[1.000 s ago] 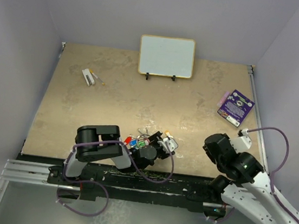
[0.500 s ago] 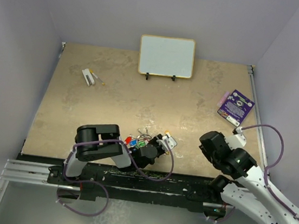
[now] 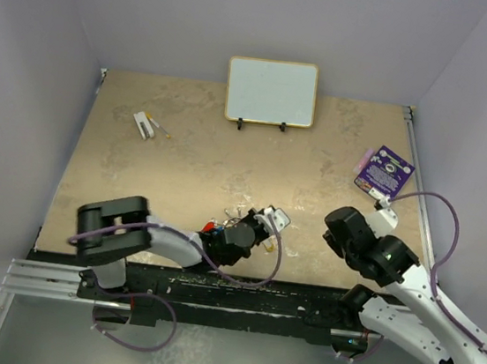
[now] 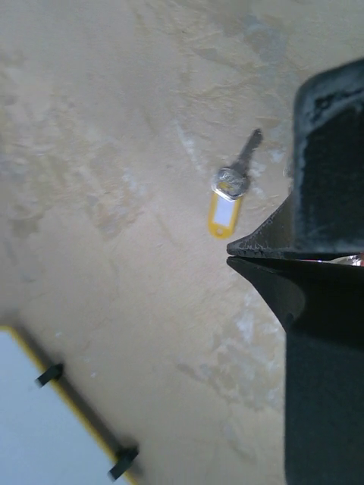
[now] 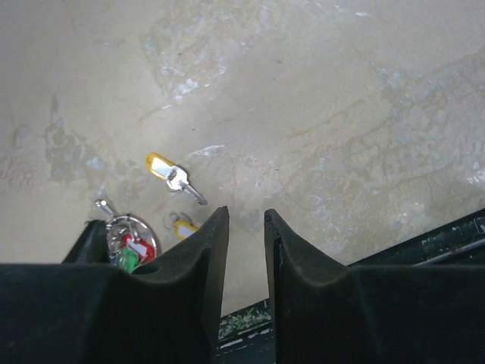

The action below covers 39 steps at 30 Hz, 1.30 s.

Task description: Put the keys on the keyring

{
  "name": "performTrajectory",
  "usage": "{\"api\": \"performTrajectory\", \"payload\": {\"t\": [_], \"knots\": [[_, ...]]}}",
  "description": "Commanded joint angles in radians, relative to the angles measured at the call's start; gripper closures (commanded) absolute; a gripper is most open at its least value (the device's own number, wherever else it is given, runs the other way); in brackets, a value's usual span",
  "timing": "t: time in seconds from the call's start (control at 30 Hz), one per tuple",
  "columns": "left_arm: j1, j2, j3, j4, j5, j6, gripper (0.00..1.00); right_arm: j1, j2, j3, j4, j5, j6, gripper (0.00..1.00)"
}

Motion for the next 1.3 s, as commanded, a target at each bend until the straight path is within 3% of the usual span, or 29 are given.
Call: {"api": "performTrajectory", "payload": {"t": [0.0,0.1,0.17,0.23,0.33,0.37,0.47,0.63,0.77,1.03,1.27], "knots": [[0.045,-0.298,0.13,-0.352,-0.024,-0.026,0.97,-0.001,0.081,0.14,0.059,-0.006,-0.155,0.7],[0.124,-0.413,0.265,-0.792,0.166,-0.173,0.97,-0.001,0.125,0.178,0.067,-0.03,-0.197,0.7],[0.138,-0.433,0.3,-0.911,0.244,-0.226,0.97,-0.001,0.13,0.181,0.075,-0.047,-0.197,0.67],[0.137,-0.435,0.275,-0.909,0.3,-0.267,0.88,-0.001,0.116,0.169,0.088,-0.063,-0.189,0.58],[0.138,-0.384,0.243,-0.85,0.363,-0.362,0.57,-0.002,0.076,0.136,0.098,-0.088,-0.162,0.5],[0.137,-0.357,0.249,-0.835,0.378,-0.383,0.51,-0.002,0.058,0.125,0.103,-0.094,-0.154,0.49],[0.137,-0.259,0.279,-0.796,0.441,-0.41,0.44,0.001,0.006,0.097,0.074,-0.113,-0.096,0.48],[0.139,-0.103,0.337,-0.805,0.423,-0.487,0.44,-0.001,-0.059,0.086,0.022,-0.125,-0.036,0.49],[0.14,-0.046,0.308,-0.724,0.403,-0.495,0.44,0.0,-0.051,0.089,-0.036,-0.111,-0.012,0.5],[0.144,0.007,0.316,-0.71,0.398,-0.523,0.46,0.0,-0.042,0.073,-0.041,-0.124,0.004,0.51],[0.148,-0.011,0.309,-0.746,0.412,-0.546,0.69,-0.001,-0.039,0.074,-0.065,-0.121,0.018,0.52]]}}
